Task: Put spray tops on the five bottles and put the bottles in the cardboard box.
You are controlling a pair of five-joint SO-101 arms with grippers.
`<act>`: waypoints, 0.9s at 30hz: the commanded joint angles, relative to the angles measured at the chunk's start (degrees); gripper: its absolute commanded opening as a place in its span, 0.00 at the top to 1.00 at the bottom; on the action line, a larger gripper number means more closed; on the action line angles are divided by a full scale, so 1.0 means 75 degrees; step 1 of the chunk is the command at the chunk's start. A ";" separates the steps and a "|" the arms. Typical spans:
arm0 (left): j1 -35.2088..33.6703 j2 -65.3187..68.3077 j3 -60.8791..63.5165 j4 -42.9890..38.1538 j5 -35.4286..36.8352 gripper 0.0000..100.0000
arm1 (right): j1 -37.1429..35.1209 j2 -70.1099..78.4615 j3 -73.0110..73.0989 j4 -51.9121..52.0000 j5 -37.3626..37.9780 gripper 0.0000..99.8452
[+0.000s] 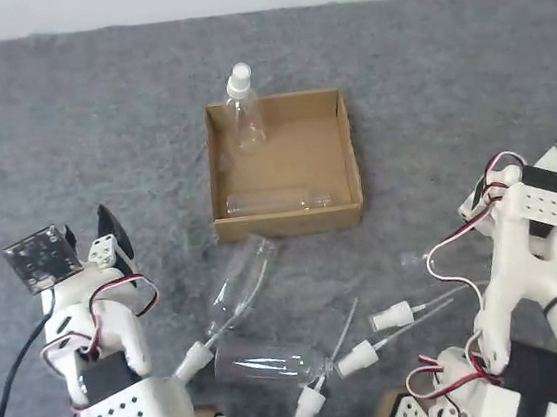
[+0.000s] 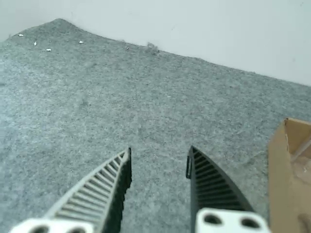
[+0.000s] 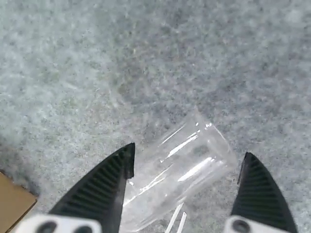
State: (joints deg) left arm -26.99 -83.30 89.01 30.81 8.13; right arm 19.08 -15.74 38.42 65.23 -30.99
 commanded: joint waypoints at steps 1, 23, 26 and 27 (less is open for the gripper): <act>-0.0047 -0.0105 -0.0064 -0.0270 -0.0082 0.82 | 0.0111 -0.0510 -0.0692 0.0135 -0.0012 0.72; -0.0035 -0.0105 -0.0064 -0.0270 -0.0082 0.82 | -0.0287 -0.1272 -0.2262 0.2784 0.5744 0.79; -0.0035 -0.0105 -0.0064 -0.0270 -0.0082 0.82 | -0.0686 -0.2057 -0.2227 0.3264 0.6939 0.80; -0.0035 -0.0105 -0.0064 -0.0270 -0.0082 0.82 | -0.0791 -0.2315 -0.2227 0.3429 0.7256 0.80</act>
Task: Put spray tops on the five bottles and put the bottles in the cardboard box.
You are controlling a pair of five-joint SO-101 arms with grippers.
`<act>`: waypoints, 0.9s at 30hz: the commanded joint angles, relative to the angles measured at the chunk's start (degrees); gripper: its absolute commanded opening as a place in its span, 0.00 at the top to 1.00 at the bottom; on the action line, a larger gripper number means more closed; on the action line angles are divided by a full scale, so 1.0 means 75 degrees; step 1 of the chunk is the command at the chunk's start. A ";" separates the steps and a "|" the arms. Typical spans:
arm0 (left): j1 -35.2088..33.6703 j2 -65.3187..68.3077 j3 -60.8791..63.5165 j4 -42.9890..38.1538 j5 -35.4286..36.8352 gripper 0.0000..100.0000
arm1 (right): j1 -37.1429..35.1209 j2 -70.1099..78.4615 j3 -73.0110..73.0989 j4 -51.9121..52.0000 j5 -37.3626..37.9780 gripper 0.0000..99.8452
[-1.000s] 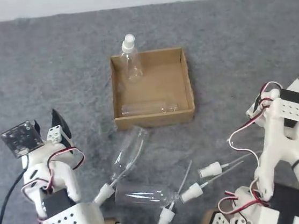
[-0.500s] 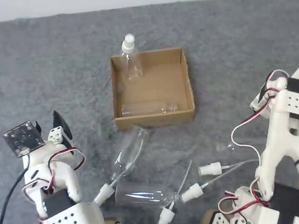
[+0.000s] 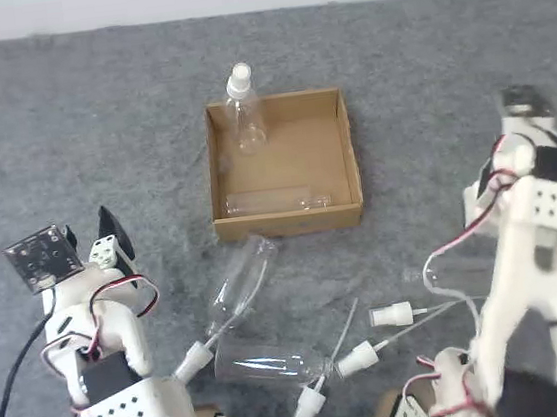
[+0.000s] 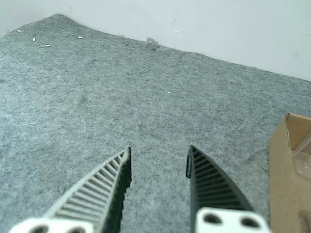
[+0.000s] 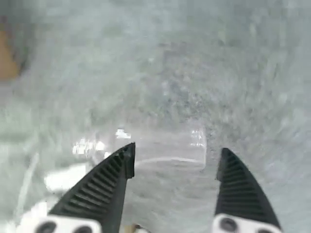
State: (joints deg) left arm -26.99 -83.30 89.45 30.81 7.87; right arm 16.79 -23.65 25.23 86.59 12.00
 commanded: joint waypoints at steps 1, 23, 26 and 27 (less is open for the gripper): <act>-0.0035 -0.0105 -0.0123 -0.0270 -0.0047 0.82 | -0.0592 -0.1506 -0.0469 0.0709 0.1782 0.80; -0.0035 -0.0105 -0.0123 -0.0270 -0.0047 0.82 | -0.2022 -0.1284 0.1266 0.0838 0.5814 0.60; -0.0035 -0.0105 -0.0123 -0.0270 -0.0047 0.82 | -0.2045 -0.0733 0.1266 0.0779 0.6330 0.60; -0.0035 -0.0105 -0.0123 -0.0270 -0.0047 0.82 | -0.2045 -0.0545 0.1266 0.0756 0.6482 0.60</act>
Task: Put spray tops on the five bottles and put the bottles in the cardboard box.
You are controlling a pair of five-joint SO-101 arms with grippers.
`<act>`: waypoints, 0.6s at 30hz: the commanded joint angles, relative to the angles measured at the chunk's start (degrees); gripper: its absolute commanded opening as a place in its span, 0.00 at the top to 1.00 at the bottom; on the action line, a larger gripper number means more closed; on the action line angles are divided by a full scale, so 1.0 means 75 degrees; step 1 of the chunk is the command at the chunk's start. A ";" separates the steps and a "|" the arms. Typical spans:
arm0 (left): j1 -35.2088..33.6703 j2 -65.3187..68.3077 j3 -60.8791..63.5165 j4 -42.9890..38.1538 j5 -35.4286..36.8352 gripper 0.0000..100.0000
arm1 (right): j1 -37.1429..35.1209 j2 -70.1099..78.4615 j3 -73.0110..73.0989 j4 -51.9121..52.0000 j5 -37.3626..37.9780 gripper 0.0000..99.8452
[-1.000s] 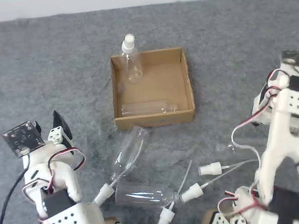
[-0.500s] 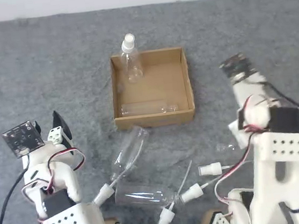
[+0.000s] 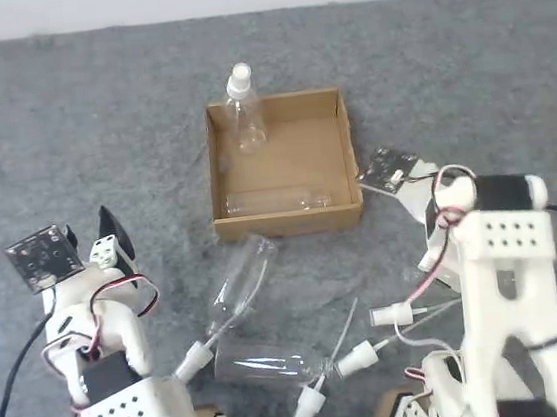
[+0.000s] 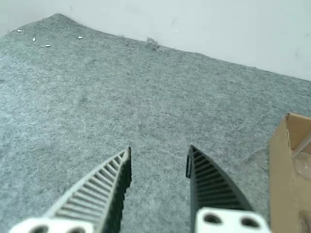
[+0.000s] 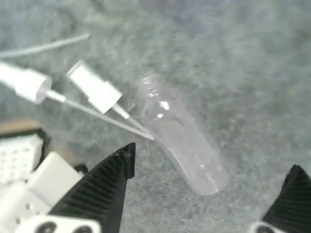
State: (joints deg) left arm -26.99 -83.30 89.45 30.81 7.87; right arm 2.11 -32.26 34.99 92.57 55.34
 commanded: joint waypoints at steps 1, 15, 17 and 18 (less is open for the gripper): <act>-0.0035 -0.0105 -0.0123 -0.0270 -0.0047 0.82 | -0.0088 0.0756 -0.0035 -0.0053 0.0844 0.60; -0.0035 -0.0105 -0.0123 -0.0270 -0.0059 0.82 | -0.0064 0.1916 0.0551 -0.1284 0.2168 0.60; -0.0035 -0.0105 -0.0123 -0.0270 -0.0059 0.82 | -0.0029 0.2034 0.0692 -0.1588 0.2168 0.60; -0.0035 -0.0105 -0.0123 -0.0270 -0.0059 0.82 | -0.0018 0.2104 0.0750 -0.1705 0.2168 0.60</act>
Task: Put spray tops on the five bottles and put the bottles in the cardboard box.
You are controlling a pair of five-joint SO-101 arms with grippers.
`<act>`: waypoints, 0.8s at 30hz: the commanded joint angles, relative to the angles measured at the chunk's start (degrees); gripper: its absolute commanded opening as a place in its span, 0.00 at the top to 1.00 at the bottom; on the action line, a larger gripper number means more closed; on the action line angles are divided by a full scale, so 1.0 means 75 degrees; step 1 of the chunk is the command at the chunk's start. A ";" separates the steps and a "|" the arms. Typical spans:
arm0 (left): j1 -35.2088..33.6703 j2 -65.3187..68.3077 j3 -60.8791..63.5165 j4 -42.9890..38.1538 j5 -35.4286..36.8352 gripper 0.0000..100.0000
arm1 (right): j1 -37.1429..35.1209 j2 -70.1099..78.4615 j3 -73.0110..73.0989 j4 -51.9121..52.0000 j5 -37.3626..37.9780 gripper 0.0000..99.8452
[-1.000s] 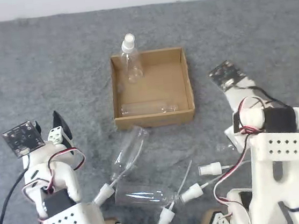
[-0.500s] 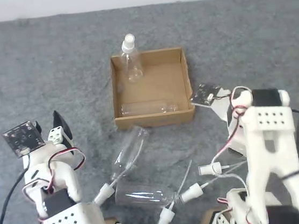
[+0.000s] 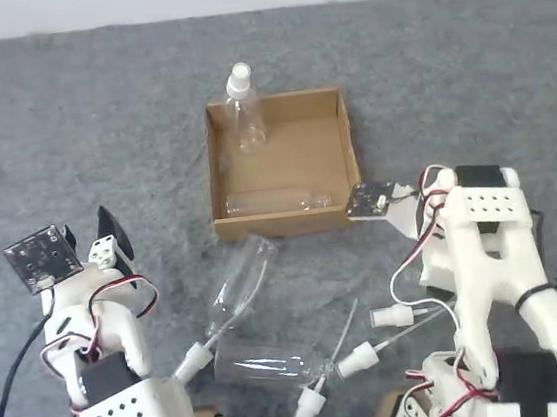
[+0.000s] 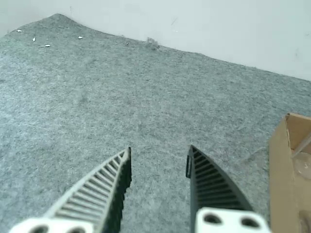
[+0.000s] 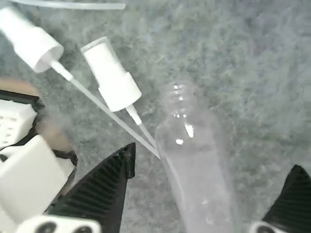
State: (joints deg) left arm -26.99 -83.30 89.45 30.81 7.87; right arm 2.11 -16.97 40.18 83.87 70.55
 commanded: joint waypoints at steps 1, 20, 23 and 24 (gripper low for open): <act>-0.0035 -0.0105 -0.0123 -0.0270 -0.0059 0.82 | 0.0006 0.0147 0.0117 -0.0674 0.0141 0.60; -0.0035 -0.0105 -0.0123 -0.0270 -0.0059 0.82 | 0.0240 0.0721 0.0199 -0.2350 0.0070 0.91; -0.0035 -0.0105 -0.0123 -0.0270 -0.0059 0.82 | 0.0240 0.0721 0.0199 -0.2655 -0.0492 0.91; -0.0035 -0.0105 -0.0123 -0.0270 -0.0059 0.82 | 0.0240 0.0721 0.0188 -0.2807 -0.0797 0.91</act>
State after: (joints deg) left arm -26.99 -83.30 89.45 30.81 7.87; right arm 3.34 -10.73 42.55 66.55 70.37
